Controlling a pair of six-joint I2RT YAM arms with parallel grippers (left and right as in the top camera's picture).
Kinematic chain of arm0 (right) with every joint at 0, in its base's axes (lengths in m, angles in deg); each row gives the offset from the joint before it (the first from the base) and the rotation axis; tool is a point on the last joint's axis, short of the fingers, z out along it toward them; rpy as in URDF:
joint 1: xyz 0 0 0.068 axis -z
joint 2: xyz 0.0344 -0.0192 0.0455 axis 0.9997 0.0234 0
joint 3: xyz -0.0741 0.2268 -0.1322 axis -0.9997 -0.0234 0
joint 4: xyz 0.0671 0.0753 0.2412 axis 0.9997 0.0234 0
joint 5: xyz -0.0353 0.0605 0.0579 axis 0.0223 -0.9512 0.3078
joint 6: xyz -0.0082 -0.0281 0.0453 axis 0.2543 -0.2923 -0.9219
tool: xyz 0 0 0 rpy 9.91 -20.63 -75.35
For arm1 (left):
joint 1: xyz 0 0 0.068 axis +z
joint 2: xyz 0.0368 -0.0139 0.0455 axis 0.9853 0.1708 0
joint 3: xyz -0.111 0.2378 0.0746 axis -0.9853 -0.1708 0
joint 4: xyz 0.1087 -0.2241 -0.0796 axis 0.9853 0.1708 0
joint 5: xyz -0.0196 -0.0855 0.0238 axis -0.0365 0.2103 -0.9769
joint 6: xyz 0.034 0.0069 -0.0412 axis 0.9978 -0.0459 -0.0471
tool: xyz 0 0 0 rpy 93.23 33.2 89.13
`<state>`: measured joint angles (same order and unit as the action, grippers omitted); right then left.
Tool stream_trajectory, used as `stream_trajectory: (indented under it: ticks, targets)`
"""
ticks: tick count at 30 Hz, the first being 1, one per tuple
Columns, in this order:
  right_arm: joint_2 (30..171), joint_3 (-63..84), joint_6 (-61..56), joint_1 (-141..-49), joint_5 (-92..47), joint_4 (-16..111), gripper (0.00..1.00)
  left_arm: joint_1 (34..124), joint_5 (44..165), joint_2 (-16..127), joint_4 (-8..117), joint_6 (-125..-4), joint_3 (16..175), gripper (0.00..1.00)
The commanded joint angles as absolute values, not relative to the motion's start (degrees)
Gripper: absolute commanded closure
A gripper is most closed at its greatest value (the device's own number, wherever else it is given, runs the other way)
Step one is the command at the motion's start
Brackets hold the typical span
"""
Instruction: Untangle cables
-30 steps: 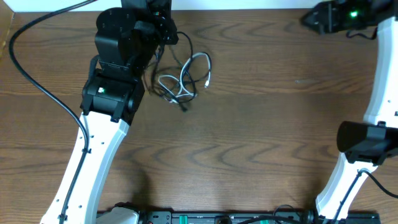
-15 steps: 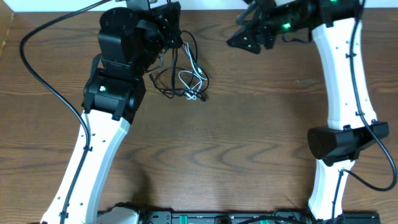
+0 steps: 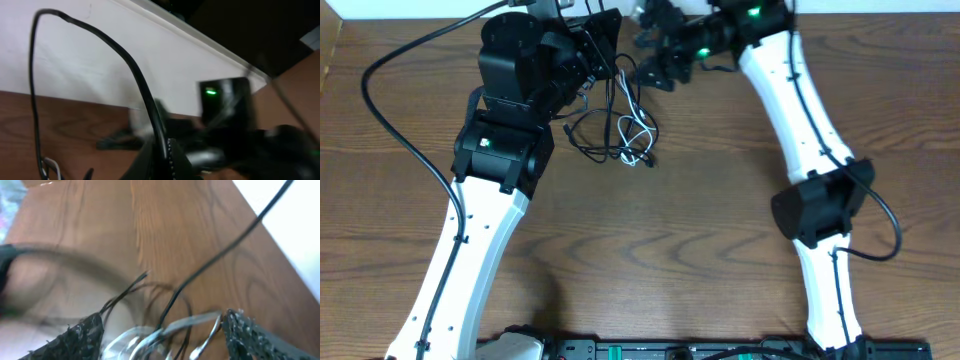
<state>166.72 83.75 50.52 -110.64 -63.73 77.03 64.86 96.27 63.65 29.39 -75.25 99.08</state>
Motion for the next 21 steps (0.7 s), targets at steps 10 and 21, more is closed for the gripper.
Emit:
stream_trajectory:
  ticks: [10,21]
  targets:
    - [174.4,84.1,8.1,-111.5,-25.5,60.3,0.99,65.6,93.1,63.1,32.1,-73.9,100.2,0.93]
    - [174.4,84.1,5.6,-99.4,-15.7,76.3,0.99,76.0,83.6,60.8,35.0,-68.5,100.2,0.93]
